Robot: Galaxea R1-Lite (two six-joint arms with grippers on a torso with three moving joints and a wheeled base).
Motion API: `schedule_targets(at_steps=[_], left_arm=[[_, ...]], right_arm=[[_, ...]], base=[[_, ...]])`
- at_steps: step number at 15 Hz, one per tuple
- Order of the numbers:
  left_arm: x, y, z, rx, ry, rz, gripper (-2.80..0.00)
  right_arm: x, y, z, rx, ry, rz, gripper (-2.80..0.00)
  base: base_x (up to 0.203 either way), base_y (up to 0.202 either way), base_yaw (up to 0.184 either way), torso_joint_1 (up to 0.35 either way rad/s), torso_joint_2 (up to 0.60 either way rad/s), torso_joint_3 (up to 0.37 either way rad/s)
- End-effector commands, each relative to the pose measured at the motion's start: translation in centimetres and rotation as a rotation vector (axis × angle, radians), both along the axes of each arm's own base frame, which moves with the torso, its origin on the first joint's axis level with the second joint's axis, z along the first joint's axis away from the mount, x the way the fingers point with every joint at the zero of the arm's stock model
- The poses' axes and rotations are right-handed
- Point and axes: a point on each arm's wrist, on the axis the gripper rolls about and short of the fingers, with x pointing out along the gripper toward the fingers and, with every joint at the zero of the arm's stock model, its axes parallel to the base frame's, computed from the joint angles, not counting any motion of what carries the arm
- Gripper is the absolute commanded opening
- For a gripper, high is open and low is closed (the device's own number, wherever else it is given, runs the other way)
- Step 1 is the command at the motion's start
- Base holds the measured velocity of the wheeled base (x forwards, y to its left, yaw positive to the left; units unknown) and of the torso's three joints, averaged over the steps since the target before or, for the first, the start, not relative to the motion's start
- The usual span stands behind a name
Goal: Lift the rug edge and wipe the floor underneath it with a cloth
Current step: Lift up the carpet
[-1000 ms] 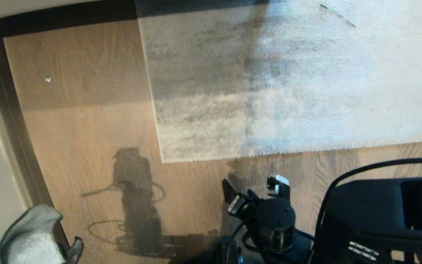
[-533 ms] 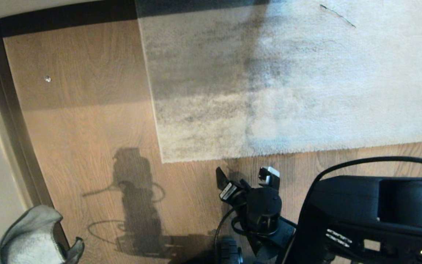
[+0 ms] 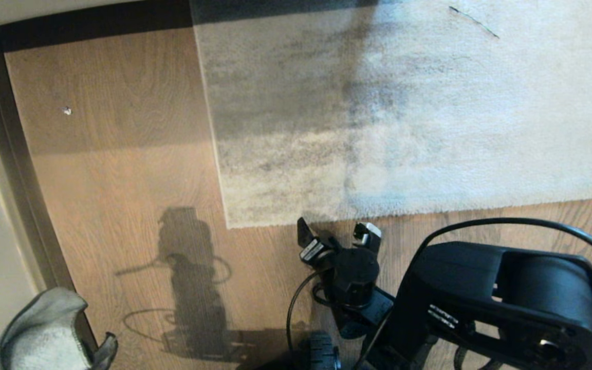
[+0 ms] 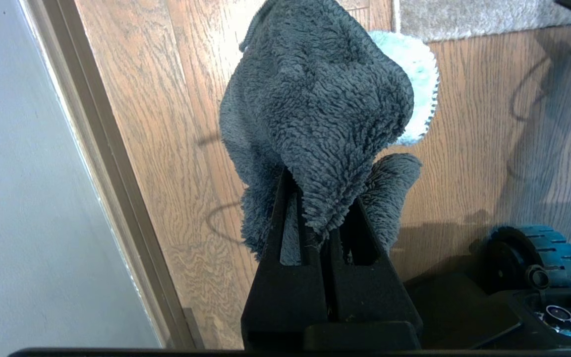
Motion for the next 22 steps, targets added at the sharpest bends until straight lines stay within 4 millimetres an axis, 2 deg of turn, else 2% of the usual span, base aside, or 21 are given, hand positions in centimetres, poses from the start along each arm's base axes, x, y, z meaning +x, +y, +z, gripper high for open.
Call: schedule_targets(at_steps=[1,9,15,22], left_arm=[[0.0,0.0,0.0,0.001,0.0,-0.001,-2.8],[0.0,0.0,0.0,0.001,0.0,0.0,-2.8],[0.0,0.0,0.0,0.001,0.0,0.001,-2.8],[0.0,0.0,0.0,0.001,0.0,0.001,-2.8]], right_arm=[[0.6,0.3,0.7,0.055,-0.045,-0.008,0.0],[2.7,0.2,2.1,0.117,-0.102,-0.042,0.0],[3.1,0.1,3.1,0.139,-0.126,-0.048,0.0],[2.8,-0.4,6.6,0.153,-0.194,-0.05,0.0]], base=[[0.0,0.0,0.0,0.0,0.0,0.0],[0.0,0.0,0.0,0.0,0.0,0.0],[0.0,0.0,0.0,0.0,0.0,0.0],[0.0,0.0,0.0,0.0,0.0,0.0]])
